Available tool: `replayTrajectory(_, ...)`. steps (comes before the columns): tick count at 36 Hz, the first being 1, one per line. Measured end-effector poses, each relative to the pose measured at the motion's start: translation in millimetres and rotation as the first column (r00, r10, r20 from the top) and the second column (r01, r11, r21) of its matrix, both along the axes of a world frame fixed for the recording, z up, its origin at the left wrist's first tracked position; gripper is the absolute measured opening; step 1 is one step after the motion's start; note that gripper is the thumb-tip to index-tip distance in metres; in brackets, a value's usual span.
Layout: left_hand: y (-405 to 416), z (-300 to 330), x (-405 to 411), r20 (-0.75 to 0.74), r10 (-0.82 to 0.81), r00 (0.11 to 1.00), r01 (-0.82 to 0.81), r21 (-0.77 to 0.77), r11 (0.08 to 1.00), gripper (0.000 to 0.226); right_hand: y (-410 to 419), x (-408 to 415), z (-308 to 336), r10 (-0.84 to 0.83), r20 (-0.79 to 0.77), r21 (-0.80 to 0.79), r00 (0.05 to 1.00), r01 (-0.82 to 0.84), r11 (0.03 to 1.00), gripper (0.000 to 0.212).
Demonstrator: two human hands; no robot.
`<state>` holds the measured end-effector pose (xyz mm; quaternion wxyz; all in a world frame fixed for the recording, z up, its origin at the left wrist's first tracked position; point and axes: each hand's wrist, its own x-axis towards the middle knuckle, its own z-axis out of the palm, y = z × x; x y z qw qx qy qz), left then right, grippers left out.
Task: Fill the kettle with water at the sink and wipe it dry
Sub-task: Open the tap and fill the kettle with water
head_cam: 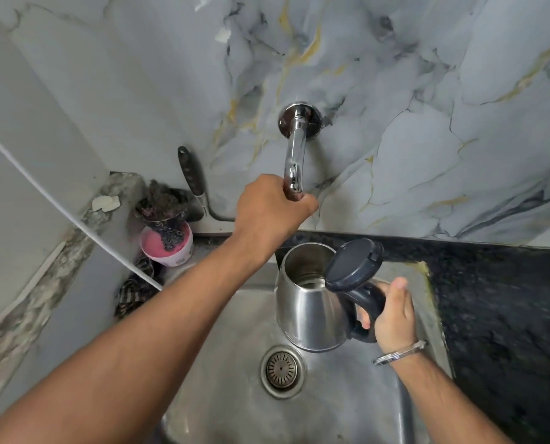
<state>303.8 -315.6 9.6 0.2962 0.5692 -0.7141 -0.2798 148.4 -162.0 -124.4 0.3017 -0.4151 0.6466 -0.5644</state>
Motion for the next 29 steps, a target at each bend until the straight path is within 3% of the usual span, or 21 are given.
replayTrajectory(4,-1.4,4.4,-1.9,-0.042,-0.062,0.997,0.065,0.101,0.993,0.035,-0.8,1.7,2.1,-0.002,-0.003,0.021,1.0,0.002,1.0,0.087)
replayTrajectory(7,-8.1,7.3,5.7,-0.151,-0.168,0.974,0.194,0.181,0.964,0.032,-1.4,1.4,0.2,-0.013,0.025,0.023,1.0,0.013,1.0,0.089)
replayTrajectory(10,-9.0,4.7,13.2,-0.193,-0.218,0.957,0.251,0.167,0.953,0.034,-2.4,0.4,-3.1,-0.015,0.028,0.012,0.999,0.015,1.0,0.089)
replayTrajectory(19,8.6,-5.5,-0.4,-0.021,0.033,0.999,-0.035,-0.072,0.997,0.039,1.4,5.5,-4.0,-0.04,0.012,-0.044,0.999,0.041,0.998,0.092)
replayTrajectory(25,19.4,-0.6,-10.3,0.057,0.123,0.991,-0.117,-0.108,0.987,0.039,1.3,7.8,-4.1,-0.037,-0.003,-0.027,0.999,0.037,0.999,0.087)
replayTrajectory(29,21.0,3.6,-17.1,0.074,0.133,0.988,-0.129,-0.052,0.99,0.04,-0.2,11.9,-4.0,-0.039,0.011,-0.032,0.999,0.04,0.999,0.088)
